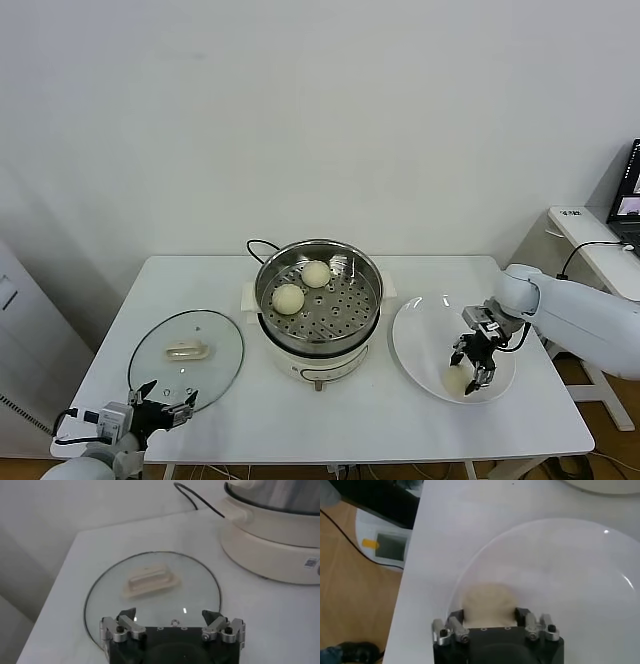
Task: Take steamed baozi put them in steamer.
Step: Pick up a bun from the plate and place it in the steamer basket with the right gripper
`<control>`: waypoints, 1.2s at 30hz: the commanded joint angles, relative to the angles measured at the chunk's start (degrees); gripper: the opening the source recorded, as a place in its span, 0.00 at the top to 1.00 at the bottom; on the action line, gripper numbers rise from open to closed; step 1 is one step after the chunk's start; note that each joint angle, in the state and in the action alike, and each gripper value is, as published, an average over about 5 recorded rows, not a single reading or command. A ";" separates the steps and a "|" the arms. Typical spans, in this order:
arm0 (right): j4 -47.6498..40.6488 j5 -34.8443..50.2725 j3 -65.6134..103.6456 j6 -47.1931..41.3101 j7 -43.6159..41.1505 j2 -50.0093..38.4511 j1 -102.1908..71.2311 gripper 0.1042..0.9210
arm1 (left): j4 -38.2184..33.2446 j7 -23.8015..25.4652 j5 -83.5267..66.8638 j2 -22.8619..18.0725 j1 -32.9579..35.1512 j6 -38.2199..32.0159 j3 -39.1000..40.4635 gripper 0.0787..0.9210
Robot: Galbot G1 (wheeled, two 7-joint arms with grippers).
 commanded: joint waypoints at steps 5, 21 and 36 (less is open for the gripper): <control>2.14 5.32 -5.66 0.31 -1.87 -0.78 15.29 0.54 | 0.25 -0.08 -0.07 0.48 -0.11 0.01 -0.25 0.12; -5.59 12.39 1.95 17.47 -5.21 13.56 29.27 0.54 | 0.71 -0.11 -0.20 1.56 -1.21 -0.04 1.14 0.12; -3.74 4.48 -0.02 38.90 -4.41 29.41 26.71 0.54 | 0.81 -0.12 -0.15 1.88 -1.43 -0.09 1.60 0.12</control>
